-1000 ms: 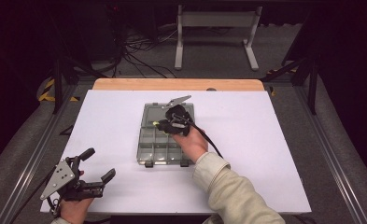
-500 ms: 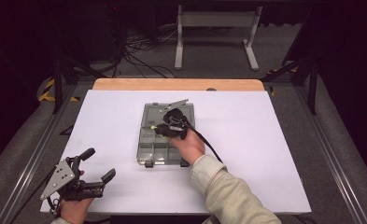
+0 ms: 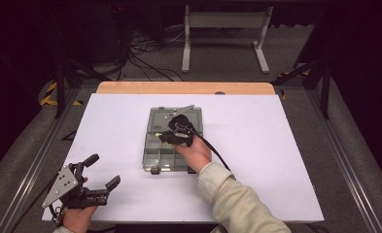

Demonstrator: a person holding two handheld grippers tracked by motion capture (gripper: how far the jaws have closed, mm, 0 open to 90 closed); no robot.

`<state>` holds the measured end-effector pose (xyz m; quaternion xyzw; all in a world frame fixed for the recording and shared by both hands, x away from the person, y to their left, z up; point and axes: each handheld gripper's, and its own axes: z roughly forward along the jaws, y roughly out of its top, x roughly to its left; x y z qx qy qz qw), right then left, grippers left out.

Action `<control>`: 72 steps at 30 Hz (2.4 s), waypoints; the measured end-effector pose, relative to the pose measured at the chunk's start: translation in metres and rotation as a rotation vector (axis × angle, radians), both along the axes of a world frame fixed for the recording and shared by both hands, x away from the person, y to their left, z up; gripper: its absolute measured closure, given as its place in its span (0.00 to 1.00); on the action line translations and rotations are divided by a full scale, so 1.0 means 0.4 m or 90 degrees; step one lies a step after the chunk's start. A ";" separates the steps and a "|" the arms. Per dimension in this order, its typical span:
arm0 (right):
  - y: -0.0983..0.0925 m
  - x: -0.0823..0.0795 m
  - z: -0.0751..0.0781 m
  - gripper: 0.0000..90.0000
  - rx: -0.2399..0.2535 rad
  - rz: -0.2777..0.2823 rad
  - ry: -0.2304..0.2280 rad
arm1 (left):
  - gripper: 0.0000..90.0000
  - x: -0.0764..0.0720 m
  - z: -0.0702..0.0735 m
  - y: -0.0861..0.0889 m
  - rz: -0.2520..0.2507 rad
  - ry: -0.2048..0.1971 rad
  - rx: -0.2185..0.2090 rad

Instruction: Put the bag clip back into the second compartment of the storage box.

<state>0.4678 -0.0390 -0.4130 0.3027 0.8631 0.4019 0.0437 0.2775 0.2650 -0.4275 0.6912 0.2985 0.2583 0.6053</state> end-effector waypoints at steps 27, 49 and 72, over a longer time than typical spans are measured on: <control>-0.037 0.001 -0.010 0.83 0.001 -0.031 0.031 | 0.02 0.001 0.000 -0.002 0.000 0.001 0.000; -0.072 -0.055 0.094 0.37 0.016 -0.011 -0.063 | 0.02 0.004 0.000 -0.005 -0.001 0.000 -0.001; -0.199 -0.158 0.191 0.13 0.050 -0.011 -0.116 | 0.02 0.001 0.000 -0.001 0.003 0.000 0.002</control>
